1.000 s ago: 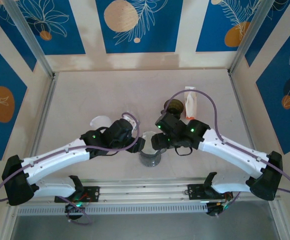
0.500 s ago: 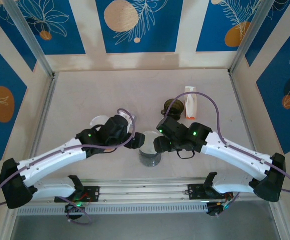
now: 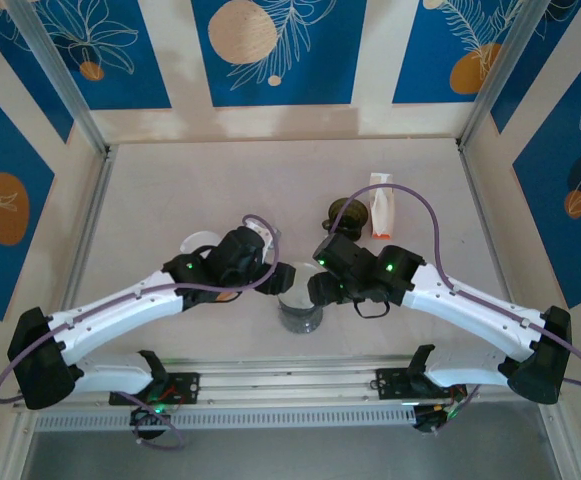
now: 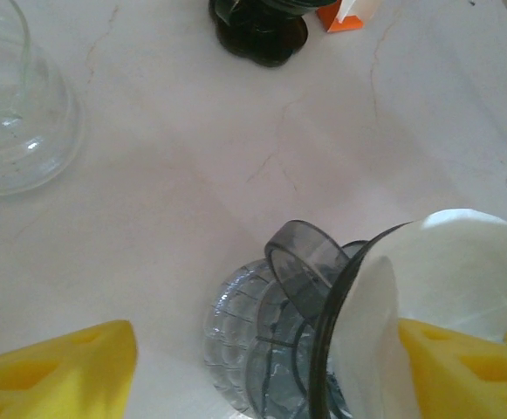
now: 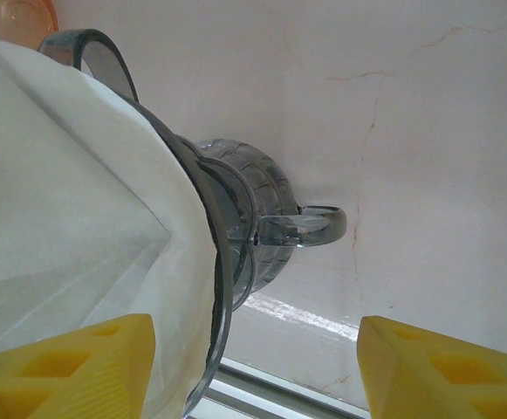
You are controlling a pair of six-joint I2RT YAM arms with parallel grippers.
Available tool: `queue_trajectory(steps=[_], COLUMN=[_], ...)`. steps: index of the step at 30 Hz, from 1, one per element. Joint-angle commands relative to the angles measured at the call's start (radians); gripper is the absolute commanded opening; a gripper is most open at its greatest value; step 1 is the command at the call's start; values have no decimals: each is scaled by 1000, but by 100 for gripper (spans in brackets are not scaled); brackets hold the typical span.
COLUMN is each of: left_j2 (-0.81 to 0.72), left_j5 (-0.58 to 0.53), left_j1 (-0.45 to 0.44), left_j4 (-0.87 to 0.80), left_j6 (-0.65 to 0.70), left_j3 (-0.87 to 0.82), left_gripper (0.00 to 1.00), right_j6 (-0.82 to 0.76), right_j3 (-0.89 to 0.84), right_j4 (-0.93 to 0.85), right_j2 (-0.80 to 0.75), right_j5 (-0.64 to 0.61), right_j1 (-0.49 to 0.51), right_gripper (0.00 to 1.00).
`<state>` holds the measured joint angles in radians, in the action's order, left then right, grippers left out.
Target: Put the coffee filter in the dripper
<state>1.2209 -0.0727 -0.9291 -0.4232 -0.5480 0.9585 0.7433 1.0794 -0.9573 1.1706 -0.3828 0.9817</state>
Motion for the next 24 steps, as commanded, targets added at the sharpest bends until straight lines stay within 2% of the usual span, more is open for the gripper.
queue_trajectory(steps=[1,5,18,24], left_j2=[-4,-9,-10,-12], left_j5=[-38,-37,-36,-24], left_j1=[14,16,18,17], left_j4=[-45,-46,-42,-34], left_j6=[2,-7,-14,-18], left_j3=[25,12,1,3], left_gripper=[67,64,62,62], right_j6=[19,28,53,31], right_j3=[-4,-7,-15,4], right_j4=[-15,-33,-58,-12], right_j2=[-3,-1,-5,-23], right_j5=[-22,-29,-50,-52], right_j1=[6,5,6,20], right_gripper=[64,63,62,67])
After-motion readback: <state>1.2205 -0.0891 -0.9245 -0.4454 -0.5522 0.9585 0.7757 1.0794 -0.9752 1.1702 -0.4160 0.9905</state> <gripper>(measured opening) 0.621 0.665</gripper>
